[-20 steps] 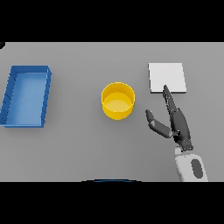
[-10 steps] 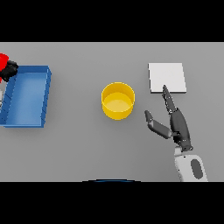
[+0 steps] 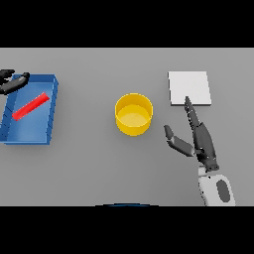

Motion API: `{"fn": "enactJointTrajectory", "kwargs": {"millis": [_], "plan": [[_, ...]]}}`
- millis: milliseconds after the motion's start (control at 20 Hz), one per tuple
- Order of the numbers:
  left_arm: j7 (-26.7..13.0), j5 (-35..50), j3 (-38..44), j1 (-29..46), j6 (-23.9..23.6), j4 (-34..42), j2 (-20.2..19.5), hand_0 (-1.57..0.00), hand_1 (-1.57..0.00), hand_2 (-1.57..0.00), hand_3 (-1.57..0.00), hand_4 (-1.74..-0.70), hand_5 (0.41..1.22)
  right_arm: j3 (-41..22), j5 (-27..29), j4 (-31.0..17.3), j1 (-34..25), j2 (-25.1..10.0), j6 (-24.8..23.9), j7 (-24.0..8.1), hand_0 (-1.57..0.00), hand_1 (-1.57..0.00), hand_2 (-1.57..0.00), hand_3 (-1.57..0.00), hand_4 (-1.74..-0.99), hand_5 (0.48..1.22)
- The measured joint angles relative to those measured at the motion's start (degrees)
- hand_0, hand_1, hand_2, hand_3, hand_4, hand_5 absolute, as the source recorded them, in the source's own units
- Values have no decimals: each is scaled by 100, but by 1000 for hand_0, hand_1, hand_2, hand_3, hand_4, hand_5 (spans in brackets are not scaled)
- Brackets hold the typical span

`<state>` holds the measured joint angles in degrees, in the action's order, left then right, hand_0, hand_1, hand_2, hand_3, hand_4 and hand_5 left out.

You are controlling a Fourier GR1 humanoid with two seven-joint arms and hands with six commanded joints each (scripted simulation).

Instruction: Pick up the red beaker and tilt it to pour out 1 green nut into yellow bowl. Pick up the yellow bowl and place it on the metallic measuring scale.

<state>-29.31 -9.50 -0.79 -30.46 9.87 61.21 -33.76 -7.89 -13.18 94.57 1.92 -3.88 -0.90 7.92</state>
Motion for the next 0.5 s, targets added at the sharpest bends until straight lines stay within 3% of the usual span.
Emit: {"fn": "enactJointTrajectory", "kwargs": {"millis": [200, 300, 400, 500], "plan": [[222, -249, -109, -64, -261, -69, 52, -80, -73, -69, -72, -776, 631, 12, -84, -64, -61, -37, -48, -65, 1, 1, 1, 1, -1144, 644], [394, -208, -50, -86, -348, -46, 78, -51, -46, -44, -45, -779, 635, -62, -367, -92, -180, -69, -167, -454, 1, 1, 1, 1, -1115, 638], [590, -54, 38, 0, -381, 138, 117, -32, -29, -28, -29, -786, 652, -180, -471, -92, -262, -300, 71, -190, 1, 1, 1, 1, -1080, 662], [574, 23, 49, 34, -414, 208, 224, -20, -18, -17, -18, -798, 661, -319, -624, -103, -547, -645, 427, -216, 1, 1, 1, 1, -1103, 662]]}}
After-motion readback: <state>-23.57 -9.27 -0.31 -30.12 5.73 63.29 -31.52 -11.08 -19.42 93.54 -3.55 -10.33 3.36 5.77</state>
